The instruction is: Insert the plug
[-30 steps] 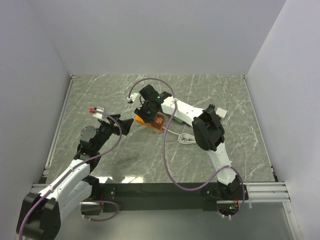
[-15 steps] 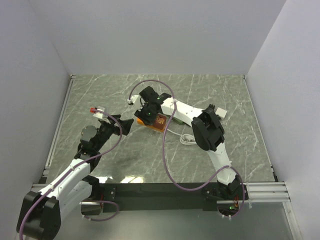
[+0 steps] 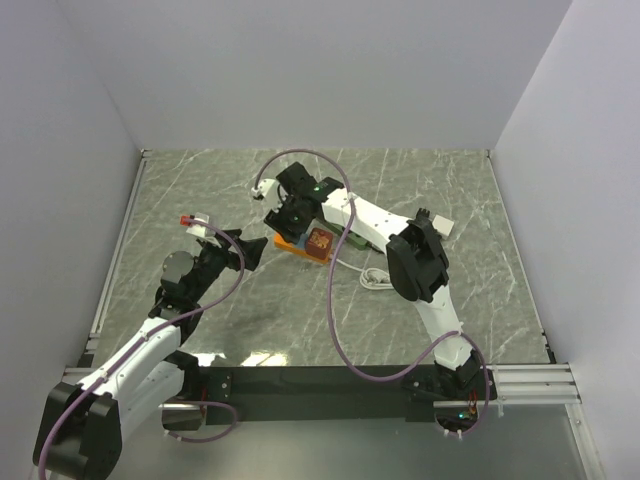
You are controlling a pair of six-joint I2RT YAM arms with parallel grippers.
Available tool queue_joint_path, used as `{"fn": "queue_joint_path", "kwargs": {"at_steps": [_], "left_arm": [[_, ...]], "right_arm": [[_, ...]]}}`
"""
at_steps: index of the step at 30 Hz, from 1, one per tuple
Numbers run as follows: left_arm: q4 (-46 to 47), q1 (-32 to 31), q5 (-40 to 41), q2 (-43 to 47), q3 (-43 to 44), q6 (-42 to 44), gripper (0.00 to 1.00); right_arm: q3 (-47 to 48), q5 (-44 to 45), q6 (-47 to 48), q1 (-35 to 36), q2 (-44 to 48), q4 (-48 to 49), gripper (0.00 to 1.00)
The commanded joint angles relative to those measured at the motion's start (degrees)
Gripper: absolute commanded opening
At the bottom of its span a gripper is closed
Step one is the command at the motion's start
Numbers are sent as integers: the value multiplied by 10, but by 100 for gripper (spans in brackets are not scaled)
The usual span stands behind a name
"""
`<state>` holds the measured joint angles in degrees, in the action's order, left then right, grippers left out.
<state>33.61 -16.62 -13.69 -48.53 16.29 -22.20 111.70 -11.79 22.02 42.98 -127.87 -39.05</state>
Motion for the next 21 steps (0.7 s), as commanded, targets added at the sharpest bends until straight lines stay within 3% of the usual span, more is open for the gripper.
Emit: {"fn": "queue_joint_path", "kwargs": {"at_steps": [1,9,16,21], "left_arm": [[20,3,-9,3,10,-4,88],[20,3,-11,-2,13,-4,88],[23,2,-9,-18,15,-3,88],[23,2,-5,-31,20,-3,88]], "right_arm": [[10,-15,7,-2,15,-4,63],[-40,-41,-3,-10,89,34,65],[-126,-89,-38,-26,177,122,67],[-209,-65,-93,-46,263,189,68]]}}
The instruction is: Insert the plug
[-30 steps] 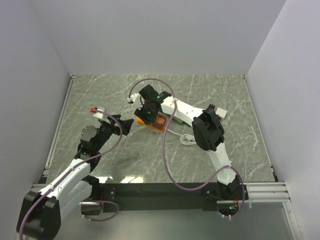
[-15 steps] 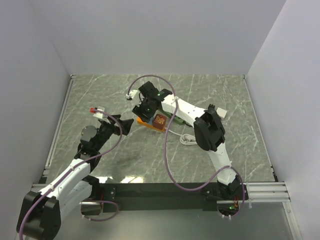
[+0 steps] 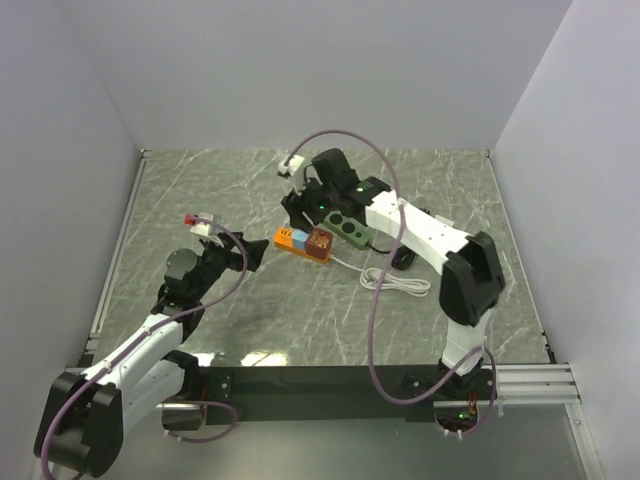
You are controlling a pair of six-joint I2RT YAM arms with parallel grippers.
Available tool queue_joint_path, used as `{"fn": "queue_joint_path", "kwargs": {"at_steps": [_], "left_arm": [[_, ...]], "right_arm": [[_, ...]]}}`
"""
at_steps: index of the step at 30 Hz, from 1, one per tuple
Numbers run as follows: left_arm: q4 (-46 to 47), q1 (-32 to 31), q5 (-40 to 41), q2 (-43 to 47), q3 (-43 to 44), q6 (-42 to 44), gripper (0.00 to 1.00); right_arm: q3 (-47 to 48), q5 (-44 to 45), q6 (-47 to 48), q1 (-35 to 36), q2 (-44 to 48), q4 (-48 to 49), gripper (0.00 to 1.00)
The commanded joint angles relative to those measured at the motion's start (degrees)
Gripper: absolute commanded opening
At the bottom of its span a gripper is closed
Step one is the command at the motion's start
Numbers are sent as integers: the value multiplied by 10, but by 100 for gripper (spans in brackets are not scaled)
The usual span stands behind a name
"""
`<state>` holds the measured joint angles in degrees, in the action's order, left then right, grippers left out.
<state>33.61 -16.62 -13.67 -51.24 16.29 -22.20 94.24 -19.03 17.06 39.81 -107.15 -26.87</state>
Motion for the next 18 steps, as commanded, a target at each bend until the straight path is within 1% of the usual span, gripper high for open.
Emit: {"fn": "queue_joint_path", "kwargs": {"at_steps": [1,2,3,4,6,7,9,10,11,14,18], "left_arm": [[23,2,-4,-6,21,-3,88],[24,2,-5,-7,20,-5,88],[25,2,-5,-6,20,-5,88],[26,1,-5,-6,19,-6,88],[30,1,-5,-7,18,-8,88],[30,1,-2,-7,18,-7,88],[27,0,2,-7,18,-8,87],[26,0,5,-5,18,-8,87],[28,0,6,-5,18,-8,87],[32,-2,8,-2,14,-10,87],[31,-3,9,1,12,-11,87]], "right_arm": [[-73,19,-60,-16,70,88,68],[-93,45,-68,-19,99,99,68],[-114,45,-76,-18,113,110,68],[-151,80,-99,-19,127,122,68],[-187,120,-127,-20,164,128,68],[-221,159,-156,-21,177,134,68],[-251,190,-185,-22,208,133,68],[-279,216,-203,-23,219,133,68],[-290,262,-213,-25,233,133,68],[-323,289,-247,-47,243,140,68],[-344,306,-265,-57,218,150,68]]}}
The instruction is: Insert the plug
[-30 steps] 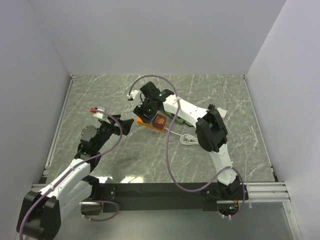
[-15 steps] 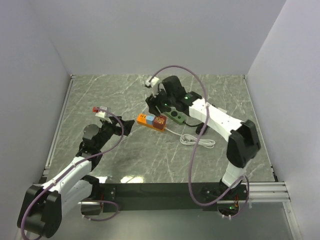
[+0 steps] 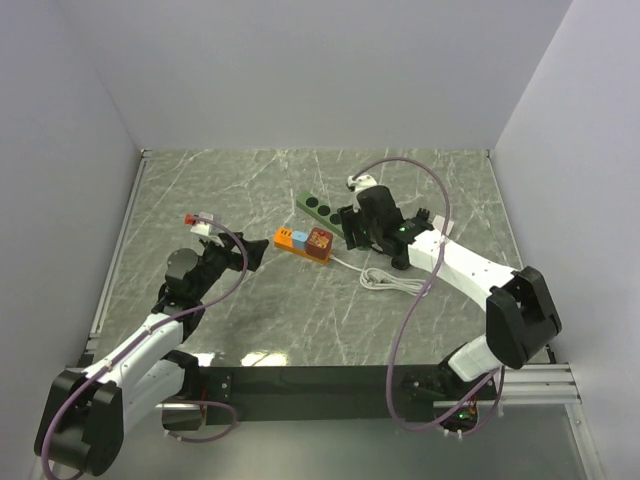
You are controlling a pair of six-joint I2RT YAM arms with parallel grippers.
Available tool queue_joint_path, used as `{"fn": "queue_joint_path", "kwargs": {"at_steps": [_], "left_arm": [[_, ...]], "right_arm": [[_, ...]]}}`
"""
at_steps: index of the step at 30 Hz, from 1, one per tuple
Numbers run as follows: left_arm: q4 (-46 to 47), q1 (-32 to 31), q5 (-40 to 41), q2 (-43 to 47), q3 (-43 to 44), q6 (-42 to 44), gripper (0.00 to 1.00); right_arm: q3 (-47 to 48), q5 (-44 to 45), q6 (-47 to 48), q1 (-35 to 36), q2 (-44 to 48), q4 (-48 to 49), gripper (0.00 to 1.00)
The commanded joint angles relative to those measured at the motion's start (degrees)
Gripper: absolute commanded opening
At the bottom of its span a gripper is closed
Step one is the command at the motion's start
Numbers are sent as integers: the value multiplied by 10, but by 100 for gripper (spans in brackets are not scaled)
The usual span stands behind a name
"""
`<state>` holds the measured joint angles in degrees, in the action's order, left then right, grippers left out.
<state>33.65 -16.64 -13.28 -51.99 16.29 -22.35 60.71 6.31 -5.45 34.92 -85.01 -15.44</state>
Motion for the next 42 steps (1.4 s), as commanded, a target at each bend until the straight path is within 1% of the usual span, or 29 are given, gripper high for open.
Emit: {"fn": "queue_joint_path", "kwargs": {"at_steps": [1,7,12,15,18,20,23,25,27,30,33,35,38,39,41,42], "left_arm": [[31,-2,5,11,12,-9,87],[23,-3,10,20,12,-9,87],[17,-4,19,27,13,-7,87],[14,-4,21,29,12,-6,87],[12,-5,23,29,14,-5,87],[10,-5,23,29,15,-4,87],[8,-6,24,30,15,-4,87],[8,-6,24,33,14,-4,87],[7,-7,23,34,15,-4,87],[7,-8,25,37,14,-4,87],[5,-8,28,43,14,-4,87],[2,-8,36,47,14,-3,87],[-2,-8,46,59,12,-2,88],[-2,-8,53,65,11,-2,88],[-2,-8,59,71,8,-3,88],[-2,-8,62,74,8,-4,88]], "right_arm": [[-8,49,-39,-8,-22,46,68],[34,16,-38,-7,-117,81,67],[71,-10,-11,-2,-174,112,67],[83,-34,15,8,-191,132,67],[93,-80,31,23,-205,141,66],[102,-109,35,32,-221,136,65],[121,-125,43,58,-244,118,64],[133,-138,38,74,-258,111,64],[141,-174,29,81,-267,114,64],[152,-203,20,96,-270,116,64],[158,-196,5,102,-255,117,64],[154,-163,-5,98,-234,115,64],[137,-112,-13,82,-166,111,64],[122,-101,-16,75,-124,116,65],[105,-64,-29,59,-82,117,67],[86,-46,-35,33,-42,118,69]]}}
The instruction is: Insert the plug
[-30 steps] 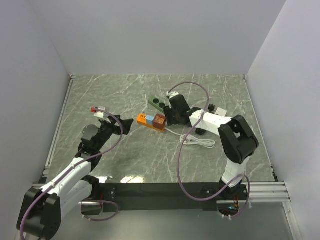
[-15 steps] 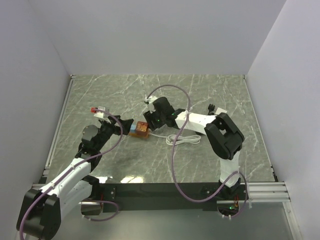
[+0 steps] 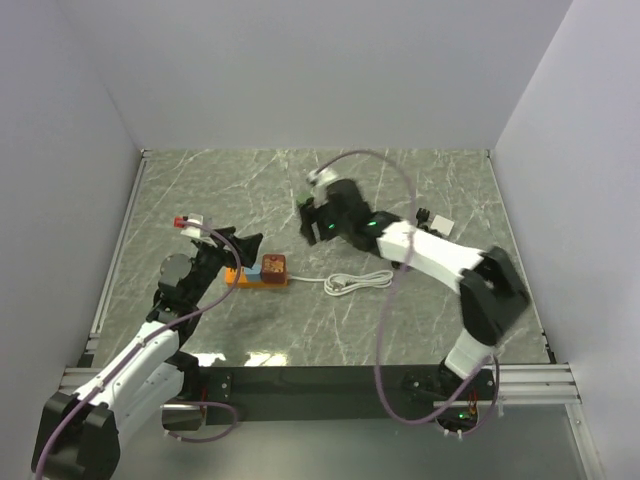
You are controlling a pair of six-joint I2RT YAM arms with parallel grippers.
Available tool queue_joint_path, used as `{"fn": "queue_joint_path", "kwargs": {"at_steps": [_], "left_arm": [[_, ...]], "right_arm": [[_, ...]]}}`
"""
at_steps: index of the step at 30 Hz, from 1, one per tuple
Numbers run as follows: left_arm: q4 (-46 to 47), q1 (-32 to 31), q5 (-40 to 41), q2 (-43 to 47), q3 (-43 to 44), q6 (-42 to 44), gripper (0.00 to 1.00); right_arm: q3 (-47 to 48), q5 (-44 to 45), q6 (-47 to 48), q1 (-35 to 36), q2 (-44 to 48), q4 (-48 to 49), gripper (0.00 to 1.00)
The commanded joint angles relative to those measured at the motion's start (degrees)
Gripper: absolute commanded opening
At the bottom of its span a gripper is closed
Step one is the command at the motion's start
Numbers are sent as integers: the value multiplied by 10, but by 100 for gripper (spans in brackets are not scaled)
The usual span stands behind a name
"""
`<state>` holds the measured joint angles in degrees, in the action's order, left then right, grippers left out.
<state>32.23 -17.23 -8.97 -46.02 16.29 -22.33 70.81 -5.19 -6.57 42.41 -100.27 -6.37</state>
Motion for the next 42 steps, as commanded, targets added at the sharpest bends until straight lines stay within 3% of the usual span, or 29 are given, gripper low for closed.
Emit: {"fn": "queue_joint_path", "kwargs": {"at_steps": [1,5,6,8,10,17,24,32,35,42], "left_arm": [[13,-2,19,15,8,-6,88],[13,-3,20,18,4,-7,88],[14,-3,20,19,3,-8,88],[21,-4,20,21,0,-10,88],[26,-4,15,21,-1,-11,88],[29,-5,2,19,-6,-18,88],[31,-5,-1,17,-6,-17,88],[28,-5,1,14,-3,-16,88],[26,-5,-1,15,-2,-15,88],[26,-5,-3,15,-2,-15,88]], "right_arm": [[-26,100,-35,-58,129,28,73],[-115,146,-148,-183,201,40,84],[-131,163,-161,-221,222,49,91],[-162,237,-178,-244,237,46,96],[-169,274,-177,-261,242,34,97],[-122,248,-193,-363,134,-48,97],[-88,298,-202,-392,67,-69,95],[-38,294,-209,-421,-4,-91,94],[-29,283,-207,-421,-23,-100,89],[-33,256,-196,-438,-27,-97,87]]}}
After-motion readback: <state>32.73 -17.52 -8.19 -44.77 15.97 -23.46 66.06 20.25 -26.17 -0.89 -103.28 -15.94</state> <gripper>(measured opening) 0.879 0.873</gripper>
